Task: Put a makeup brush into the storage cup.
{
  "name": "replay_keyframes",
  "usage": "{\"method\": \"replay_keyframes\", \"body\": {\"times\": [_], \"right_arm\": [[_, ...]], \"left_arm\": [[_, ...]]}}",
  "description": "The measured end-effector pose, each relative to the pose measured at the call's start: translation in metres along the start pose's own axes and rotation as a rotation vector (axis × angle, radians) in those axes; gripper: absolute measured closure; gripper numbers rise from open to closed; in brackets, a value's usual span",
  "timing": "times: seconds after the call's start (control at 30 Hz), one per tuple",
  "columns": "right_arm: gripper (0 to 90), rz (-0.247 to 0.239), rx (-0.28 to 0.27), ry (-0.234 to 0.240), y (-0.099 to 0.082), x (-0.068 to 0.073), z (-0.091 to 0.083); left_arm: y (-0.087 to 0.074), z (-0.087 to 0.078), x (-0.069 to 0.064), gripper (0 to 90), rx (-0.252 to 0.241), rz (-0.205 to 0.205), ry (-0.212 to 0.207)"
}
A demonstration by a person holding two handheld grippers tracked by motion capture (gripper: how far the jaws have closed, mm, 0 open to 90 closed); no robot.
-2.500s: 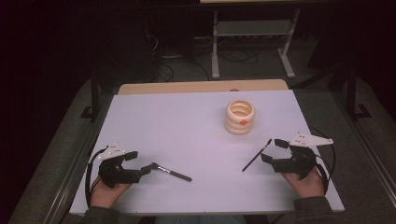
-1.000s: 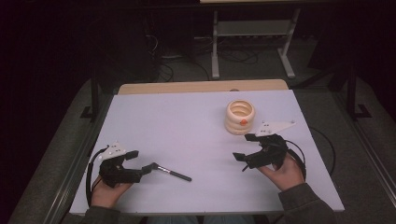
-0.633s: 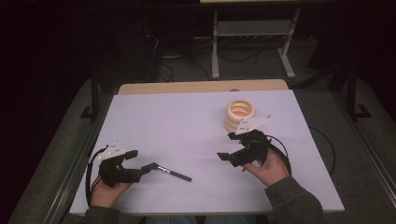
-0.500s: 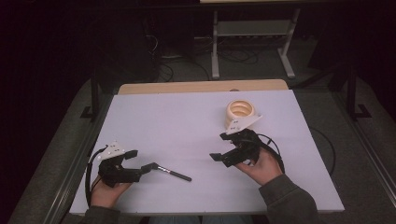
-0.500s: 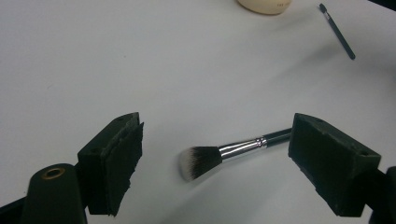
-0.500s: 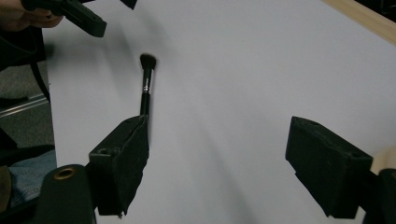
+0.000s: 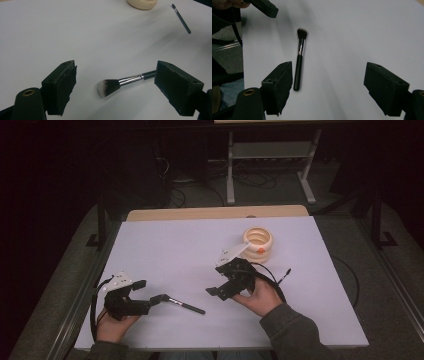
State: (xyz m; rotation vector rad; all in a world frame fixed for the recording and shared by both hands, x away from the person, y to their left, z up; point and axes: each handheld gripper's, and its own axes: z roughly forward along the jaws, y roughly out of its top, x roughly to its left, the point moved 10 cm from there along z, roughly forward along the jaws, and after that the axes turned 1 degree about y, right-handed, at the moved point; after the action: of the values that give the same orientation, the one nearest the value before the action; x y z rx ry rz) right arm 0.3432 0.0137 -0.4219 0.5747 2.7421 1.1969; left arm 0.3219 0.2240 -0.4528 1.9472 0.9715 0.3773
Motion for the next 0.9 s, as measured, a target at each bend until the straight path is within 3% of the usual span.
{"method": "replay_keyframes", "body": {"times": [0.43, 0.47, 0.9], "right_arm": [[29.2, -0.011, 0.079, 0.047, 0.006, 0.01, 0.037], [29.8, -0.031, 0.083, 0.047, 0.006, 0.009, 0.04], [35.7, -0.031, 0.136, 0.07, 0.007, 0.021, 0.064]], "left_arm": [[0.0, -0.002, 0.002, 17.1, 0.002, 0.002, 0.01], [0.0, -0.002, 0.002, 17.1, -0.002, 0.002, 0.011], [0.001, -0.003, 0.002, 17.1, -0.011, -0.006, 0.009]]}}
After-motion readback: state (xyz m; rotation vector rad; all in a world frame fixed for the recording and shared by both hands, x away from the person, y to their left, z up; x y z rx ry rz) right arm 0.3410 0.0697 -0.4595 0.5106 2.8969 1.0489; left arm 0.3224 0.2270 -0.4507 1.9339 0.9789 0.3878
